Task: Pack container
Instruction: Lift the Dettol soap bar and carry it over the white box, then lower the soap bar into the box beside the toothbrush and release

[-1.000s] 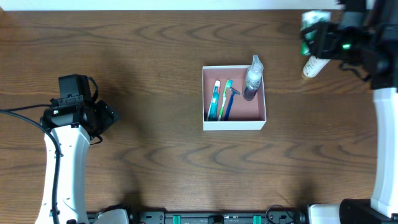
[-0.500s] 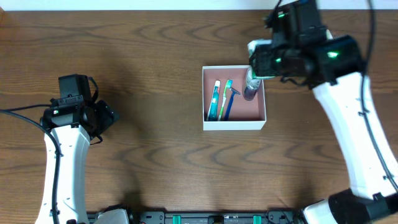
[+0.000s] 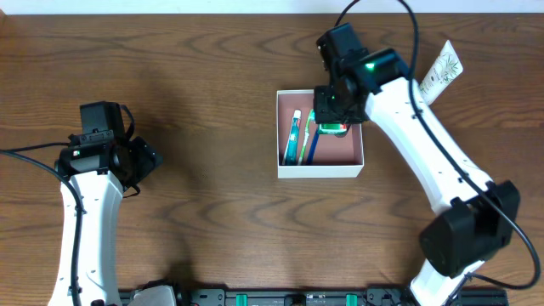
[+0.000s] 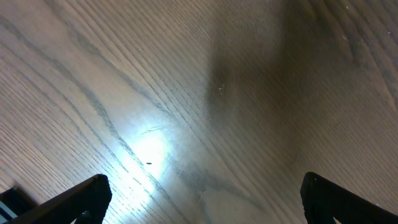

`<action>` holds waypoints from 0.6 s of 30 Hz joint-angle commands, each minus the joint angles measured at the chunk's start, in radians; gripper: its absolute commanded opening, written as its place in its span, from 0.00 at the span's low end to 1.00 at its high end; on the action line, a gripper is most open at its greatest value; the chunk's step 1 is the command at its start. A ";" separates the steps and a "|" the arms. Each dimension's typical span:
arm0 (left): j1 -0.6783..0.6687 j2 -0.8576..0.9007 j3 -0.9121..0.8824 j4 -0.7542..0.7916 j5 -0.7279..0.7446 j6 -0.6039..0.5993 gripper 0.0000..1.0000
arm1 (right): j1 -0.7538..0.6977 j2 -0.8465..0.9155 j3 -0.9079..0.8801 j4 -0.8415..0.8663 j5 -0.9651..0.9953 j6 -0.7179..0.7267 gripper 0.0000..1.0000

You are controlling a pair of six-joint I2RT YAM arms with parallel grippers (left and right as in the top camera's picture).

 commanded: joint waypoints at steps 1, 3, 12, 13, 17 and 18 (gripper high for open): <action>0.006 0.003 0.000 -0.003 -0.005 -0.012 0.98 | 0.026 0.036 -0.001 0.006 0.053 0.053 0.21; 0.006 0.003 0.000 -0.003 -0.005 -0.012 0.98 | 0.031 0.058 -0.001 0.006 0.078 0.075 0.21; 0.006 0.003 0.000 -0.003 -0.005 -0.012 0.98 | 0.034 0.146 -0.002 0.065 0.105 0.115 0.18; 0.006 0.003 0.000 -0.004 -0.005 -0.012 0.98 | 0.034 0.156 -0.002 0.072 0.105 0.114 0.18; 0.006 0.003 0.000 -0.003 -0.005 -0.012 0.98 | 0.034 0.188 -0.002 0.090 0.105 0.114 0.18; 0.006 0.003 0.000 -0.003 -0.005 -0.012 0.98 | 0.034 0.198 -0.002 0.096 0.105 0.114 0.18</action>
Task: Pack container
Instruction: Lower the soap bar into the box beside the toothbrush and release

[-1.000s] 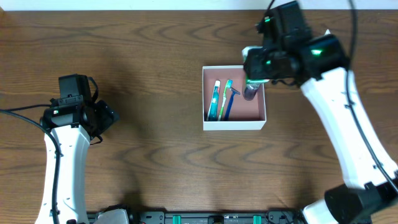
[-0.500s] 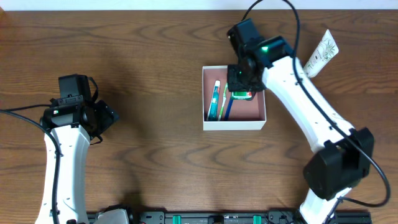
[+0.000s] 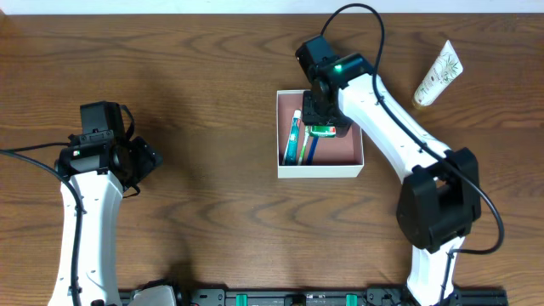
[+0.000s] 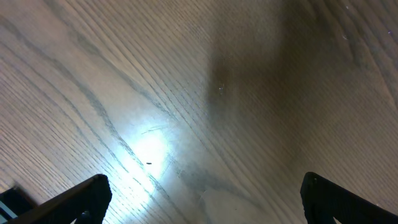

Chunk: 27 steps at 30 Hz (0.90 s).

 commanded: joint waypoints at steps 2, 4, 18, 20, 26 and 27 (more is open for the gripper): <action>0.006 0.003 -0.001 -0.003 -0.005 -0.012 0.98 | 0.008 0.038 -0.004 0.018 0.029 0.022 0.18; 0.006 0.003 0.000 -0.003 -0.005 -0.012 0.98 | 0.009 0.047 -0.006 0.022 0.046 0.022 0.18; 0.006 0.003 0.000 -0.003 -0.005 -0.012 0.98 | 0.009 0.076 -0.062 0.087 0.074 0.014 0.20; 0.006 0.003 0.000 -0.003 -0.005 -0.012 0.98 | 0.009 0.076 -0.084 0.101 0.074 0.014 0.20; 0.006 0.003 -0.001 -0.004 -0.005 -0.012 0.98 | 0.009 0.076 -0.139 0.146 0.074 0.014 0.21; 0.006 0.003 0.000 -0.003 -0.005 -0.012 0.98 | 0.009 0.076 -0.144 0.150 0.073 0.014 0.21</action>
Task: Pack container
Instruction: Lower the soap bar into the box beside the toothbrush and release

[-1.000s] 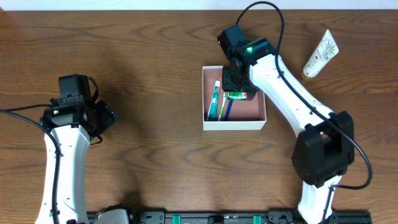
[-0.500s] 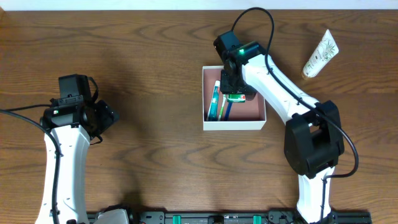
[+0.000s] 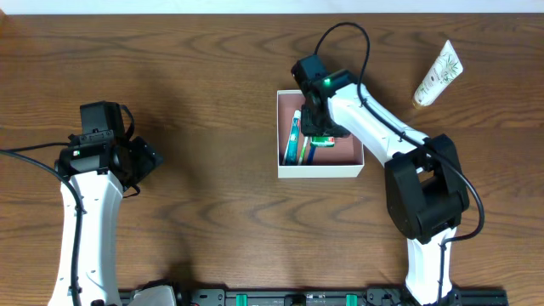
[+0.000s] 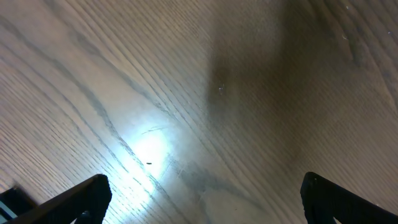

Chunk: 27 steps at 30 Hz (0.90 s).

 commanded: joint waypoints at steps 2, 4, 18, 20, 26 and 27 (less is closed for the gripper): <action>0.006 0.003 0.000 -0.004 -0.005 -0.012 0.98 | 0.003 0.008 -0.023 0.018 0.029 0.011 0.21; 0.006 0.003 0.000 -0.003 -0.005 -0.012 0.98 | 0.003 0.007 -0.025 0.027 0.029 0.011 0.22; 0.006 0.003 0.000 -0.004 -0.005 -0.012 0.98 | 0.003 0.008 -0.026 0.056 0.029 0.008 0.36; 0.006 0.003 0.000 -0.003 -0.005 -0.012 0.98 | 0.003 0.007 -0.026 0.060 0.029 0.008 0.36; 0.006 0.003 0.000 -0.003 -0.005 -0.012 0.98 | 0.003 0.007 -0.026 0.067 0.029 0.008 0.38; 0.006 0.003 0.000 -0.003 -0.005 -0.012 0.98 | 0.003 0.007 -0.026 0.067 0.029 0.008 0.39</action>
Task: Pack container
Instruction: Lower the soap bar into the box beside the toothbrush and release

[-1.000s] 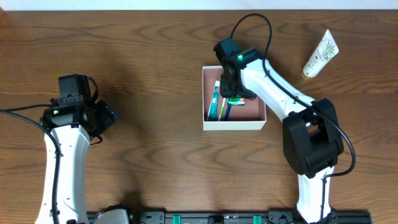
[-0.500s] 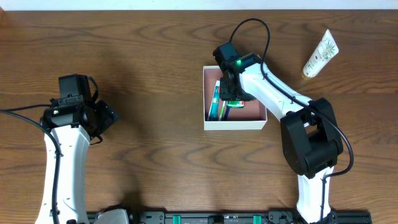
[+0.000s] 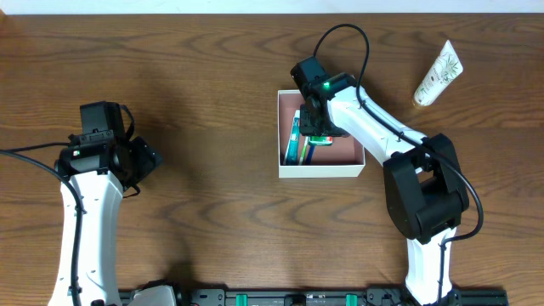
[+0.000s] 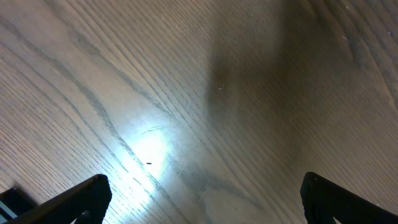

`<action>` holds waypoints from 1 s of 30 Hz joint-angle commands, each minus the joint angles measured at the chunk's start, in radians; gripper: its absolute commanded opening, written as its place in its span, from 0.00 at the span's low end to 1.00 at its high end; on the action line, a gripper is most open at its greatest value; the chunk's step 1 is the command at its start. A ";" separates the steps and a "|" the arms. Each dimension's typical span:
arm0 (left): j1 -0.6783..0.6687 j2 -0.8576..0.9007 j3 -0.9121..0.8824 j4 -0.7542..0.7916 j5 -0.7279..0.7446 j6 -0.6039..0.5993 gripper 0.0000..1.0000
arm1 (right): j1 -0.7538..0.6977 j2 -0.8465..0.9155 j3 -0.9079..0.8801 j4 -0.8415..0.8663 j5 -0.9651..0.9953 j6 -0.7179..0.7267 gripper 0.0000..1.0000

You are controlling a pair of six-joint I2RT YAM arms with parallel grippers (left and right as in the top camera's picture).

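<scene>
A white open box with a pinkish floor stands right of the table's middle. Along its left side lie a green and a blue stick-like item, like toothbrushes. My right gripper is down in the box beside them, with something green showing at its tip. The wrist hides its fingers, so their state is unclear. A cream tube lies at the far right. My left gripper hangs open over bare wood at the left, with nothing between its fingertips in the left wrist view.
The brown wooden table carries only the box and the tube. A black rail runs along the front edge between the two arm bases.
My right gripper sits a touch lower in the box, next to the stick-like items. The box has shifted very slightly to the right. My left arm has not moved.
My right gripper was first over the box's back right corner with something green at its tip. Its wrist then stood further left over the box's back edge. After that it was down inside the box beside the stick-like items, where it stays. My left gripper stayed open.
</scene>
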 commanded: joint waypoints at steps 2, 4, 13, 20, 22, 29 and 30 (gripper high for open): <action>0.006 0.003 0.000 -0.003 -0.005 -0.012 0.98 | 0.003 0.007 -0.006 0.004 0.029 0.008 0.42; 0.006 0.003 0.000 -0.003 -0.005 -0.012 0.98 | 0.003 0.007 -0.006 0.004 0.029 0.007 0.44; 0.006 0.003 0.000 -0.003 -0.005 -0.012 0.98 | 0.003 0.007 -0.006 0.005 0.029 0.007 0.49; 0.006 0.003 0.000 -0.003 -0.005 -0.012 0.98 | 0.003 0.007 -0.006 0.005 0.029 0.007 0.59; 0.006 0.003 0.000 -0.003 -0.005 -0.012 0.98 | 0.003 0.007 -0.006 0.005 0.029 0.008 0.59; 0.006 0.003 0.000 -0.003 -0.005 -0.012 0.98 | 0.003 0.005 -0.005 0.010 0.029 -0.007 0.60; 0.006 0.003 0.000 -0.003 -0.005 -0.012 0.98 | 0.003 0.004 -0.003 0.010 0.029 -0.008 0.60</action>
